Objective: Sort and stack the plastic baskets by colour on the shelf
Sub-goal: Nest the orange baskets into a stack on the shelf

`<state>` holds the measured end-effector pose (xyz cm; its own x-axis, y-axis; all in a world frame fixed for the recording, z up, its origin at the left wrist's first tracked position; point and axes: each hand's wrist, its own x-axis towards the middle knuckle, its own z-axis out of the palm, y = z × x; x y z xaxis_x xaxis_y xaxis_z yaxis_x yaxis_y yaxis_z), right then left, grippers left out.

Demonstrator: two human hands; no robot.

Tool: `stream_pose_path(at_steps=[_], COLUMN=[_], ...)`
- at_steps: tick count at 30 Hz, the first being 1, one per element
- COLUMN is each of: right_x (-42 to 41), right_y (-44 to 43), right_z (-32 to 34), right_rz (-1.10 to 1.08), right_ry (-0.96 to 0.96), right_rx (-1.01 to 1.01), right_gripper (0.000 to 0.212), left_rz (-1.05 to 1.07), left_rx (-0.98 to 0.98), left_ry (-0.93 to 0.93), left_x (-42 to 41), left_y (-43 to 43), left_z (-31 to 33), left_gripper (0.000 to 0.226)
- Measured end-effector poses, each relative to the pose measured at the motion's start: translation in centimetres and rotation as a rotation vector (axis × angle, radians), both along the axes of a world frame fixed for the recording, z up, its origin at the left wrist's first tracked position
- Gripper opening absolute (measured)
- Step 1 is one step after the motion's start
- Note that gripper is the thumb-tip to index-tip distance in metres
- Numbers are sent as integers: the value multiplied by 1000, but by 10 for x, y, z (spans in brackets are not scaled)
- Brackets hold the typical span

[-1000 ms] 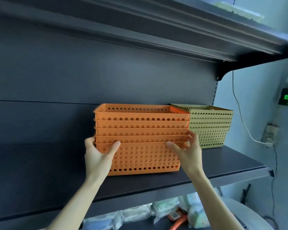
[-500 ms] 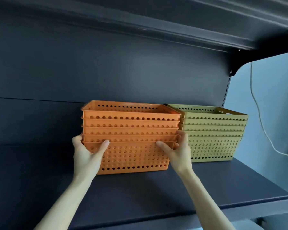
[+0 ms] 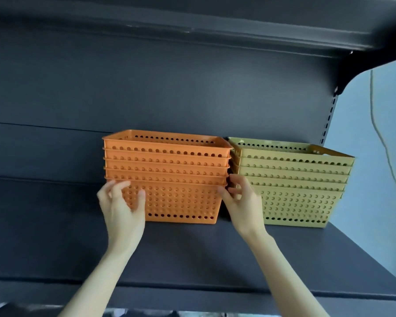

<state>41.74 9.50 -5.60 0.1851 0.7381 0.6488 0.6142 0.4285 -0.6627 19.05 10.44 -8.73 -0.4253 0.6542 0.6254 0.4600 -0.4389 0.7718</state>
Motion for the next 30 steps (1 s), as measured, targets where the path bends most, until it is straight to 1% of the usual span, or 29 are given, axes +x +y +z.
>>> stream_pose_path(at_steps=[3, 4, 6, 8, 10, 14, 18, 24, 30], right_x=[22, 30, 48, 61, 68, 72, 72, 72, 72], right_y=[0, 2, 9, 17, 28, 50, 62, 71, 75], right_z=[13, 18, 27, 34, 40, 51, 46, 43, 42], right_rz=[-129, -172, -265, -321, -326, -311, -410, -366, -367], right_ry=[-130, -180, -272, -366, -424, -447, -461, -385, -365], right_rx=[196, 260, 344, 359, 344, 345, 468, 556, 609], right_gripper=[26, 27, 34, 43, 47, 47, 40, 37, 35], left_rz=[2, 5, 36, 91, 138, 234, 330, 397, 388], left_rx=[133, 173, 264, 345, 401, 394, 452, 498, 551], left_ry=[202, 256, 375, 496, 590, 715, 710, 698, 655], left_x=[30, 41, 63, 77, 87, 102, 108, 115, 115], left_y=[-1, 2, 9, 20, 37, 64, 74, 88, 100], left_z=[7, 13, 31, 46, 61, 71, 66, 64, 62], left_gripper=[23, 23, 28, 30, 32, 34, 33, 32, 30])
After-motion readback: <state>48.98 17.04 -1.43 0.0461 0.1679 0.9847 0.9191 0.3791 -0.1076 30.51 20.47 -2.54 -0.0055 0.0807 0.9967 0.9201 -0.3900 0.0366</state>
